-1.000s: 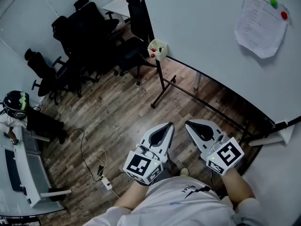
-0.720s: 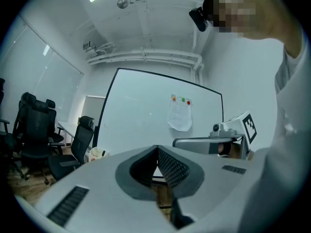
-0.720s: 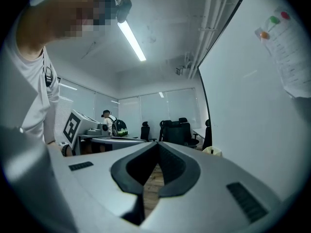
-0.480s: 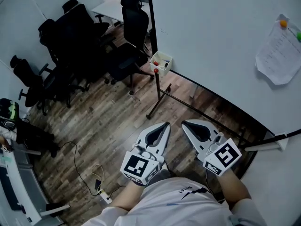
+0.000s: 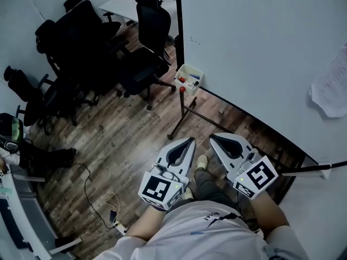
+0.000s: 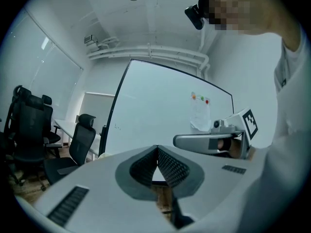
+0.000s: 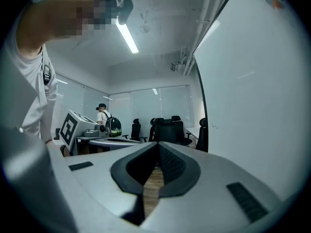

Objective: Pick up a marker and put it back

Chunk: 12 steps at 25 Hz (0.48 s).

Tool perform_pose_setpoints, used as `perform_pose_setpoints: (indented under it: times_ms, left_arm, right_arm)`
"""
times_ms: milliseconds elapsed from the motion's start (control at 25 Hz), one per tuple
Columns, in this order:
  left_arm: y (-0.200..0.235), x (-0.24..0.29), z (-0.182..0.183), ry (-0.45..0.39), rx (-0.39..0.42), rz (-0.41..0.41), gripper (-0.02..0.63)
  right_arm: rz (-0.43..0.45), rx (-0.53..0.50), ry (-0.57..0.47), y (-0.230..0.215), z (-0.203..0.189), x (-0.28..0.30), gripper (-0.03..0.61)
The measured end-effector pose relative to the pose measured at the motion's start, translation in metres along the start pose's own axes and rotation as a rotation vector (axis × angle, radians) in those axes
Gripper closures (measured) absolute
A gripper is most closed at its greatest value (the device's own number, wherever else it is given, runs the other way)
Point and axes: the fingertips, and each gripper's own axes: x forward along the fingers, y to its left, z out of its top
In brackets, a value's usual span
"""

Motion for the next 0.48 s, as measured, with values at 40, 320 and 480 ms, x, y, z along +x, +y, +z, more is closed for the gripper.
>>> perform_pose_setpoints:
  times_ms: [40,320,480]
  left_arm:
    - [0.007,0.009,0.000,0.003,0.002,0.003,0.603]
    - [0.051,0.086,0.010,0.038,0.026,0.029,0.603]
    - [0.070,0.125,0.012,0.059,0.010,0.054,0.603]
  right_arm:
    - [0.006,0.001,-0.003,-0.009,0.000,0.008,0.565]
    - [0.054,0.006,-0.024,-0.084,0.008,0.058,0.565]
    - [0.087,0.025,-0.014,-0.123,0.010,0.077,0.565]
